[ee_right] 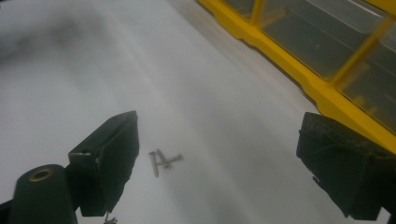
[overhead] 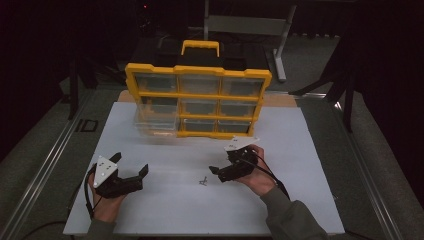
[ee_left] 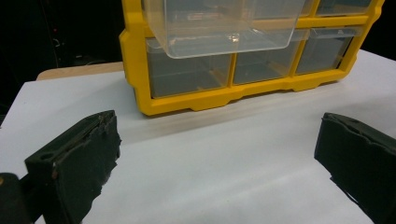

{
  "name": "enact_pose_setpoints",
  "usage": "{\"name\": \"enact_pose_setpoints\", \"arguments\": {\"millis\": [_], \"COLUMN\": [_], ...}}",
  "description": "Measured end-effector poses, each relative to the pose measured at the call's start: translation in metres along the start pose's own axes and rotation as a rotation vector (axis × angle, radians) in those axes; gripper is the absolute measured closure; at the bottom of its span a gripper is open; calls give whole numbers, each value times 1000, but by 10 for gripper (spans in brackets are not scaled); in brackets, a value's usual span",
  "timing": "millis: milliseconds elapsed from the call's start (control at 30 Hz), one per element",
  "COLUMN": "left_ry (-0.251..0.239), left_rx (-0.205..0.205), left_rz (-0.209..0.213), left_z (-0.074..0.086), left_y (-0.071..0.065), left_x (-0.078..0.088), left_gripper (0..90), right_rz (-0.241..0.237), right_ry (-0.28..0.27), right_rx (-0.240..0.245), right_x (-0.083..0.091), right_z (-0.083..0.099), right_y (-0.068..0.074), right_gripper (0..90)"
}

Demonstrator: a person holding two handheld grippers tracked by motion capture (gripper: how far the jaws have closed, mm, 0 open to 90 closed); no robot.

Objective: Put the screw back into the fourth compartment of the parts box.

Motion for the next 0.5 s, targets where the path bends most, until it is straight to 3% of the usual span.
{"name": "enact_pose_setpoints", "arguments": {"millis": [233,500], "left_ry": [-1,1], "left_rx": [-6,-13], "left_rz": [-2,-7], "left_z": [0,1], "left_y": [-1,0], "left_x": [0,-1], "left_gripper": [8,8], "right_rz": [-19,-35], "right_ry": [60,109], "right_rx": [54,78], "right_x": [-14,-31], "right_z": [-11,-9], "right_y": [9,11], "right_gripper": [140,153]}}
Point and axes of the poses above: each handheld gripper's, and its own axes: x roughly backward along the jaws, z roughly out of its underside, y roughly to its left, the point moved 5 cm from there along -x, roughly forward along the jaws, and after that the axes turned 9 degrees about -z, right-handed, at the moved point
